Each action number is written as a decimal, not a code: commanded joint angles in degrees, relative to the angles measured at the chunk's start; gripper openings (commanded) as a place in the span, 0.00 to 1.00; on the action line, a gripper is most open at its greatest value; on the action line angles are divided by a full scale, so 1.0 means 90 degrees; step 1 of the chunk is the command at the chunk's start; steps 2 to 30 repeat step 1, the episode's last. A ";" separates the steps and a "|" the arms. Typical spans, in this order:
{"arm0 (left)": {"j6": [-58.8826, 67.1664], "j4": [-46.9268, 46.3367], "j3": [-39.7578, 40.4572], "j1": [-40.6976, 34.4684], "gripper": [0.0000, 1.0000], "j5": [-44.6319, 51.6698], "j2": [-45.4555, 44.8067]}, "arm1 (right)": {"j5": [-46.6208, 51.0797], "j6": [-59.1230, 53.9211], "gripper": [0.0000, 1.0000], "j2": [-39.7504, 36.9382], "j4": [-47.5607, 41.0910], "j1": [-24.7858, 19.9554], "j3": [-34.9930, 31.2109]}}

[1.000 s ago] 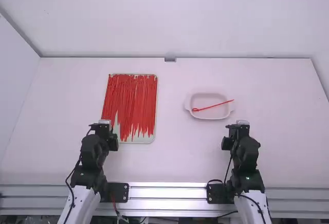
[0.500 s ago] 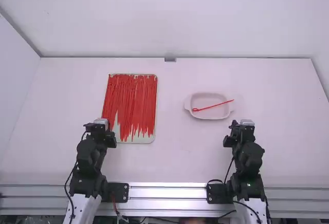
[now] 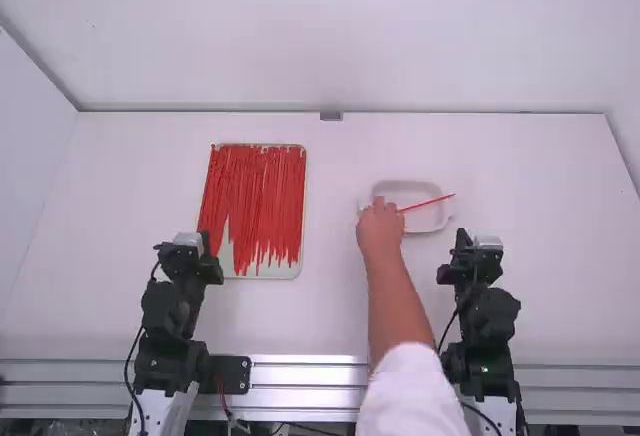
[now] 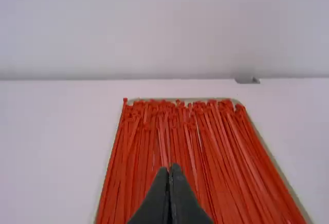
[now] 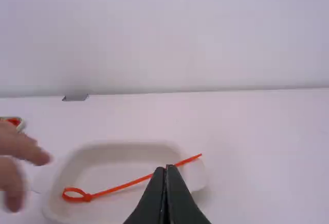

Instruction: Fasten the cable tie

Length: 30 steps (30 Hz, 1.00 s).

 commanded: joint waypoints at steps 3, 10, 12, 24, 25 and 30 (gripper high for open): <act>0.0038 -0.0033 -0.0062 0.0023 0.00 -0.0028 -0.0079 | 0.0016 0.0006 0.00 -0.0057 -0.0042 0.0013 -0.0067; 0.0038 -0.0033 -0.0062 0.0023 0.00 -0.0028 -0.0079 | 0.0016 0.0006 0.00 -0.0057 -0.0042 0.0013 -0.0067; 0.0038 -0.0033 -0.0062 0.0023 0.00 -0.0028 -0.0079 | 0.0016 0.0006 0.00 -0.0057 -0.0042 0.0013 -0.0067; 0.0038 -0.0033 -0.0062 0.0023 0.00 -0.0028 -0.0079 | 0.0016 0.0006 0.00 -0.0057 -0.0042 0.0013 -0.0067; 0.0038 -0.0033 -0.0062 0.0023 0.00 -0.0028 -0.0079 | 0.0016 0.0006 0.00 -0.0057 -0.0042 0.0013 -0.0067; 0.0038 -0.0033 -0.0062 0.0023 0.00 -0.0028 -0.0079 | 0.0016 0.0006 0.00 -0.0057 -0.0042 0.0013 -0.0067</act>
